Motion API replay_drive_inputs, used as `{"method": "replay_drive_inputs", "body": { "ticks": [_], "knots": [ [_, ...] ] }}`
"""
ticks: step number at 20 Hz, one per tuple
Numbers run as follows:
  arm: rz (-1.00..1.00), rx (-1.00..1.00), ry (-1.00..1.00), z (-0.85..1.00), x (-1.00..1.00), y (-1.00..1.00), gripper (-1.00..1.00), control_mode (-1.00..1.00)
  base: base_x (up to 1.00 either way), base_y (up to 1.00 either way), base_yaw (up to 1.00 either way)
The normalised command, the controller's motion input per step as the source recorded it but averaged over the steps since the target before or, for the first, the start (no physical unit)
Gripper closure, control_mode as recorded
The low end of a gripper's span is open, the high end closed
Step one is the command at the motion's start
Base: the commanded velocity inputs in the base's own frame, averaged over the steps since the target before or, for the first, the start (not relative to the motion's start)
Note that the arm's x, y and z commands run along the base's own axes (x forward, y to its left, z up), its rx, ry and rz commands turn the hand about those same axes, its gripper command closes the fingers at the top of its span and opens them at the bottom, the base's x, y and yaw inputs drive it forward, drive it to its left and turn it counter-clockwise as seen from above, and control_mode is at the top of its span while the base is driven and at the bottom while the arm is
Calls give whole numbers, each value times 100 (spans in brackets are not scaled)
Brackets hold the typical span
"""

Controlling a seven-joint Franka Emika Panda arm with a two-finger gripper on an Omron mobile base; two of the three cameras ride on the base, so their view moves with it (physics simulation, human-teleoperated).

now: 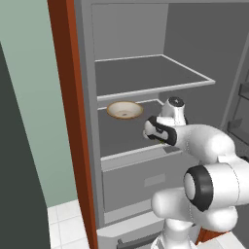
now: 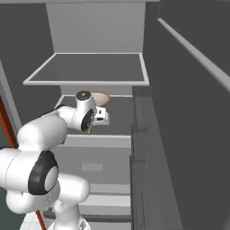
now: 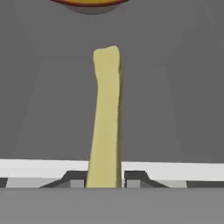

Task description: Retrieve the butter from the fridge and place it on a plate on the dining table. Then retrieve the butter knife by the fridge and place it near the plate.

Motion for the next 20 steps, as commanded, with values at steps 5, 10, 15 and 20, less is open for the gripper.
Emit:
{"method": "replay_drive_inputs", "body": {
  "ticks": [5,10,15,20],
  "knots": [
    [-23,-1,24,95,-41,0,100,-100,0,0,0],
    [-22,0,21,52,-53,0,100,-100,0,0,0],
    [-1,7,-8,1,-100,0,100,-100,0,0,0],
    [5,6,-9,2,-86,2,100,-100,0,0,0]
  ]
}}
